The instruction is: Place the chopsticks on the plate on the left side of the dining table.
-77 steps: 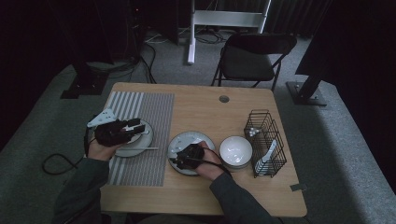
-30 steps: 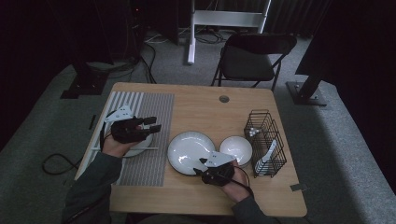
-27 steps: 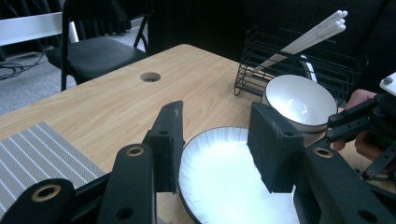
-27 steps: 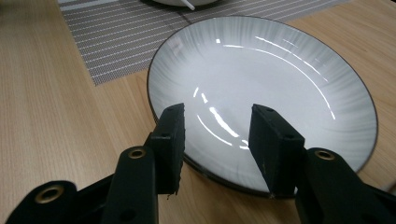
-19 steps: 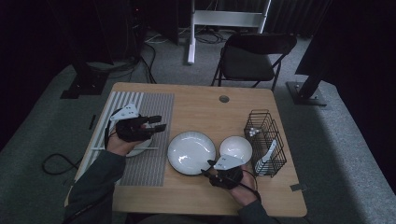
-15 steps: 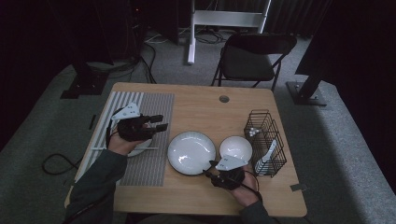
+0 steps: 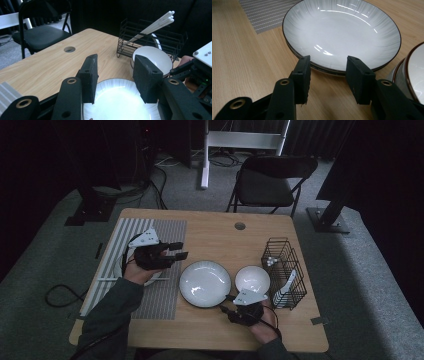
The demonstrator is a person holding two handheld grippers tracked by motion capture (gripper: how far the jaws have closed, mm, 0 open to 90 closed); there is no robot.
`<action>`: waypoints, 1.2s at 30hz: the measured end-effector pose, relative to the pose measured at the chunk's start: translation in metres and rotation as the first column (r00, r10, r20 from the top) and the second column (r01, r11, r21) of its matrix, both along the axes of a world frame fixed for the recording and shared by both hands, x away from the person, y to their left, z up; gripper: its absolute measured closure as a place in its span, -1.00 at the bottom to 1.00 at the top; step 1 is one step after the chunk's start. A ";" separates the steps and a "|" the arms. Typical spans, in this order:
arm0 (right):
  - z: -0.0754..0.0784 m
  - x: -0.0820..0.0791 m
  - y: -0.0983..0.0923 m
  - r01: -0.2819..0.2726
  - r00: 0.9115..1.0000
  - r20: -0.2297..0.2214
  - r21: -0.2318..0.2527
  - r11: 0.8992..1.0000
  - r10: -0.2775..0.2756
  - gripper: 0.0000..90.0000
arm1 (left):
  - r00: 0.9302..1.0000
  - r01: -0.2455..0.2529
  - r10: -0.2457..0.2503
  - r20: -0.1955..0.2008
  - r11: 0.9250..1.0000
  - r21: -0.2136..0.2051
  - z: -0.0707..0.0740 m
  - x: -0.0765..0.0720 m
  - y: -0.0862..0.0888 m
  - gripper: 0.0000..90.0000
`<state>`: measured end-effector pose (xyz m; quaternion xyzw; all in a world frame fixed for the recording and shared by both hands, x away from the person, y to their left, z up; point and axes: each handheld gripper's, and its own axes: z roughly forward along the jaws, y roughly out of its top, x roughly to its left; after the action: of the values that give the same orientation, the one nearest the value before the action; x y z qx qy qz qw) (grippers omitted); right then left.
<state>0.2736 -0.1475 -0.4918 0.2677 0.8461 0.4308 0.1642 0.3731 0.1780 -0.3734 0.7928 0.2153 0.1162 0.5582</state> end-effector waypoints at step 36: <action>-0.019 -0.004 -0.008 0.003 0.999 -0.042 -0.004 1.000 -0.003 0.20 | 0.992 0.124 -0.124 -0.003 0.992 0.021 -0.002 0.011 -0.066 0.25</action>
<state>0.2698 -0.1554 -0.5105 0.2775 0.8498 0.4232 0.1477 0.3837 0.1123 -0.3750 0.8105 0.1647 0.0828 0.5559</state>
